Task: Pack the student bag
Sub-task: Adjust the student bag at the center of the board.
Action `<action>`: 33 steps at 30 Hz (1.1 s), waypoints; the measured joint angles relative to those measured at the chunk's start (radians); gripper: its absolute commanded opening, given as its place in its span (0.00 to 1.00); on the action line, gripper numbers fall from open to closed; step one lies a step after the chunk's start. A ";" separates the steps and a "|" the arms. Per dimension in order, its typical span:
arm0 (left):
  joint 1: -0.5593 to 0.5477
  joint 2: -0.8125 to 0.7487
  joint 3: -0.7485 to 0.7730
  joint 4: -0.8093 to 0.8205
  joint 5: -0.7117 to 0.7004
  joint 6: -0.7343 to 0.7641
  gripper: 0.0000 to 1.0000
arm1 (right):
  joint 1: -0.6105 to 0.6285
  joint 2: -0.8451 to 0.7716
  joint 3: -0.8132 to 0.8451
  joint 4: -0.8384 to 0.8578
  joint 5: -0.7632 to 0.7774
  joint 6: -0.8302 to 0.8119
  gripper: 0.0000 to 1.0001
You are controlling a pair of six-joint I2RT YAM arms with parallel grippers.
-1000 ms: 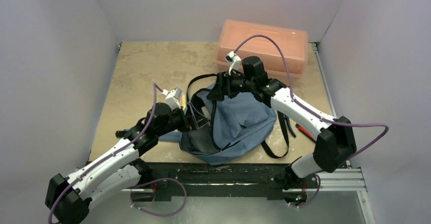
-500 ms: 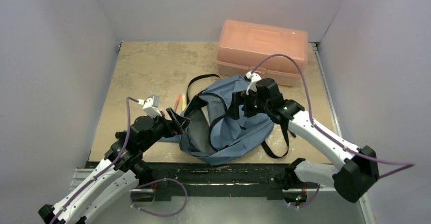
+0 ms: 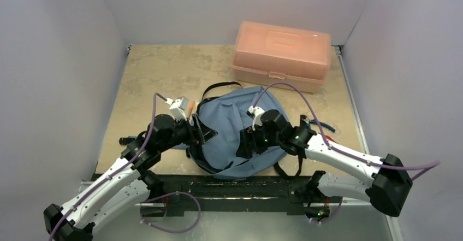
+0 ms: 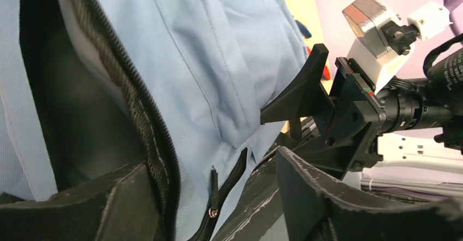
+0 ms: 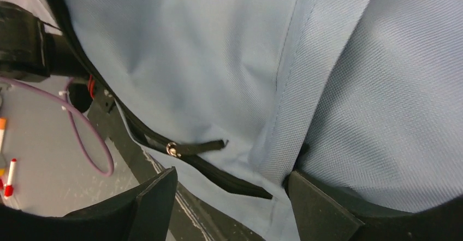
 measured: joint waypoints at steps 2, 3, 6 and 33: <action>0.000 0.000 -0.001 -0.031 -0.003 -0.001 0.65 | 0.022 0.035 -0.006 0.017 0.000 0.019 0.73; 0.000 -0.007 -0.001 -0.048 -0.007 -0.001 0.66 | 0.036 0.048 -0.014 0.026 0.001 0.029 0.72; 0.000 -0.044 -0.001 -0.117 -0.035 0.011 0.71 | 0.086 0.060 -0.028 0.029 0.039 0.055 0.74; -0.117 0.074 0.232 -0.290 0.064 0.196 0.65 | 0.095 -0.155 -0.090 -0.026 0.473 0.337 0.00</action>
